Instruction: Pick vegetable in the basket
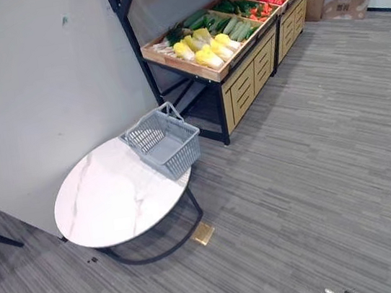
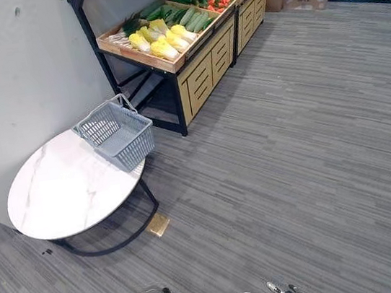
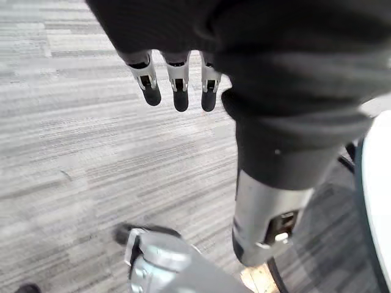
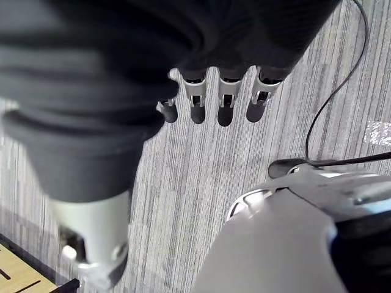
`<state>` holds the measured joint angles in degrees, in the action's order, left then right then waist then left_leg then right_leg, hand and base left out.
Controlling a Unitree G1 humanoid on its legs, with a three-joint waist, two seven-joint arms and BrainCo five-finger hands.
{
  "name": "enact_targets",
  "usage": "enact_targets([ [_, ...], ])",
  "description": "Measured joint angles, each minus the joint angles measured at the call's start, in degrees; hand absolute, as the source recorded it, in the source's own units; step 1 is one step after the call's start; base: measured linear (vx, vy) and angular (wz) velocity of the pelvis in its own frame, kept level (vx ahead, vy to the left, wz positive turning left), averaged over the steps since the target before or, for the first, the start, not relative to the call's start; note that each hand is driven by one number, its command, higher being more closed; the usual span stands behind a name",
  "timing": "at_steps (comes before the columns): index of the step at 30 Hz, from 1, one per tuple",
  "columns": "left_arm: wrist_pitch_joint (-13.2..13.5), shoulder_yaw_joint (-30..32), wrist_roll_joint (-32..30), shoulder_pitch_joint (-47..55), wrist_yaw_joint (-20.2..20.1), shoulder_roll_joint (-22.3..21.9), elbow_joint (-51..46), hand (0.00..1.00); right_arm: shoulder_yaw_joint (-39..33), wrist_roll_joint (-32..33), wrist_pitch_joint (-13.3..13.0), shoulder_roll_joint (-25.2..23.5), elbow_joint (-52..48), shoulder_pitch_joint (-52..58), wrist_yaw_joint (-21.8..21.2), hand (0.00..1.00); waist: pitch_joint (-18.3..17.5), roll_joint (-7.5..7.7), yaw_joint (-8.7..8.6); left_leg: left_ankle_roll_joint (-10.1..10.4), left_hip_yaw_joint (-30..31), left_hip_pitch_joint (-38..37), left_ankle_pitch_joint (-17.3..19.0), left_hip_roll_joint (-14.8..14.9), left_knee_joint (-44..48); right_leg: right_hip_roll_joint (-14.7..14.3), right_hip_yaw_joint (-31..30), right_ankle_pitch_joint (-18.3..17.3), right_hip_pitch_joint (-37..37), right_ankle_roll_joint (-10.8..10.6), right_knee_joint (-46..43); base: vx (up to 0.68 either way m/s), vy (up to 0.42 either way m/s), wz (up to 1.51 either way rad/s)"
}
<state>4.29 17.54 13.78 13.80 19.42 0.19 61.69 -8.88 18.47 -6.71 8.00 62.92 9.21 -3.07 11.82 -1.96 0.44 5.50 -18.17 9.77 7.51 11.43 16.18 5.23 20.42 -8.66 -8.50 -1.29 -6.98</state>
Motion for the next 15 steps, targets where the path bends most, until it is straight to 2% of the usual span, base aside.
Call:
enact_targets([
  [1,-0.1,-0.7,-1.75,0.43,0.18,0.01,0.67,0.0,-0.36,0.09,-0.32,-0.06,0.39,-0.01,0.06,0.0,0.02,-0.06,0.14,0.39,0.12,-0.02,-3.0,-1.24,-8.71,0.43,0.18,-0.61,-1.28,-0.91,0.73,0.38,0.228,0.12],
  [2,-0.36,-1.55,-3.17,1.08,0.26,0.0,1.58,0.0,-0.34,0.09,-1.0,-0.07,1.05,0.07,0.14,0.0,0.06,-0.22,0.6,0.52,0.59,0.31,-3.79,-1.01,-12.33,0.4,0.24,-1.64,-3.06,-1.78,1.6,0.38,0.248,0.1],
  [3,-0.79,-1.86,-3.9,1.09,0.25,-0.02,1.91,0.0,-0.3,0.08,-1.37,-0.05,1.09,0.36,0.22,0.0,0.08,-0.34,1.08,0.45,1.64,1.06,-4.21,-0.43,-11.94,0.33,0.13,-2.52,-4.16,-2.97,1.82,0.41,0.288,0.06],
  [4,-0.99,-1.92,-3.9,1.29,0.16,0.24,2.16,0.0,-0.2,0.02,-1.58,-0.21,1.12,0.44,0.34,0.0,0.13,0.23,1.53,-0.03,1.5,1.16,-7.36,-0.6,-9.78,0.83,-0.48,-3.44,-5.38,-3.75,1.82,0.41,0.293,-0.04],
  [5,-1.07,-2.02,-4.13,1.77,0.03,0.67,2.22,0.0,0.3,-0.72,-1.82,-0.34,1.23,0.12,0.56,0.0,-0.08,0.82,2.15,-1.02,0.49,1.04,-8.87,-1.75,-7.88,2.36,-1.7,-4.85,-6.21,-4.67,1.71,0.43,0.283,-0.12],
  [6,-1.05,-2.02,-4.77,1.84,-0.11,1.25,2.22,0.0,0.43,-1.58,-2.18,-0.67,1.25,-0.38,0.61,0.0,-0.08,1.94,2.35,-1.03,-0.41,0.98,-8.86,-2.35,-7.08,3.32,-2.37,-5.41,-6.25,-4.63,1.64,0.42,0.232,-0.22],
  [7,-1.1,-2.33,-5.88,1.82,-0.75,2.58,2.25,0.0,0.41,-2.99,-2.82,-1.88,1.24,-1.5,0.85,0.0,-0.27,3.85,2.6,-1.83,-1.99,1.05,-8.35,-3.72,-5.63,5.1,-3.09,-6.27,-6.21,-3.87,1.28,0.41,0.178,-0.17],
  [8,-1.19,-2.69,-6.2,1.31,-1.54,3.68,2.26,0.0,0.31,-3.83,-3.4,-3.07,1.13,-2.65,1.26,0.0,-0.44,5.17,2.56,-3.72,-2.19,1.07,-7.13,-5.67,-4.74,6.96,-3.92,-5.98,-5.94,-4.09,-1.16,0.47,0.218,0.0],
  [9,-1.27,-3.19,-6.5,0.48,-1.97,4.18,2.23,0.0,0.3,-4.03,-3.41,-3.68,1.11,-3.22,1.43,0.0,-0.77,5.79,2.34,-4.69,-2.09,0.53,-6.49,-6.88,-4.58,8.55,-4.74,-5.26,-4.44,-5.2,-5.77,0.38,0.198,0.19],
  [10,-1.35,-3.44,-6.89,-0.22,-2.17,4.68,2.18,0.0,-0.18,-4.02,-3.4,-3.9,1.04,-3.31,1.39,0.0,-0.75,5.8,1.95,-5.17,-2.05,-0.17,-6.36,-7.61,-4.77,9.73,-5.19,-4.89,-3.23,-5.64,-9.74,0.35,0.241,0.44],
  [11,-1.9,-4.1,-7.71,-1.35,-2.41,5.04,1.95,0.0,-0.6,-4.16,-3.33,-3.77,0.95,-3.82,1.45,0.0,-0.72,6.06,1.44,-7.18,-2.05,-2.48,-4.82,-9.62,-5.01,13.28,-6.13,-3.11,1.19,-6.7,-22.83,0.27,0.19,0.34],
  [12,-1.95,-4.39,-7.71,-1.52,-2.36,5.08,1.85,0.0,-0.54,-4.4,-3.13,-3.75,1.03,-4.24,1.34,0.0,-0.75,6.31,1.53,-7.43,-2.27,-3.59,-3.94,-10.35,-5.15,15.05,-6.9,-1.28,3.57,-6.64,-28.69,0.32,0.196,0.21],
  [13,-2.03,-4.7,-7.65,-1.51,-2.33,5.29,1.44,0.0,-0.19,-4.82,-3.18,-3.78,0.85,-4.68,1.15,0.0,-0.86,6.61,1.48,-7.77,-2.62,-5.26,-2.94,-11.2,-5.62,17.33,-7.3,2.87,6.75,-6.42,-36.45,0.39,0.162,-0.06],
  [14,-2.14,-5.95,-7.41,-2.23,-2.25,6.11,0.48,0.0,0.41,-5.08,-3.4,-3.85,0.73,-5.32,0.83,0.0,-0.75,6.4,1.27,-8.04,-2.15,-8.24,-1.65,-11.97,-6.86,18.84,-7.49,3.28,11.71,-5.69,-47.08,0.39,0.139,-0.03],
  [15,-2.2,-6.69,-7.27,-2.89,-2.05,6.48,-0.14,0.0,0.49,-5.08,-3.41,-3.84,0.6,-5.64,0.84,0.0,-0.74,6.27,1.13,-8.08,-1.62,-10.12,-1.23,-11.96,-7.77,18.22,-7.06,2.08,13.67,-4.16,-50.22,0.33,0.092,0.03],
])
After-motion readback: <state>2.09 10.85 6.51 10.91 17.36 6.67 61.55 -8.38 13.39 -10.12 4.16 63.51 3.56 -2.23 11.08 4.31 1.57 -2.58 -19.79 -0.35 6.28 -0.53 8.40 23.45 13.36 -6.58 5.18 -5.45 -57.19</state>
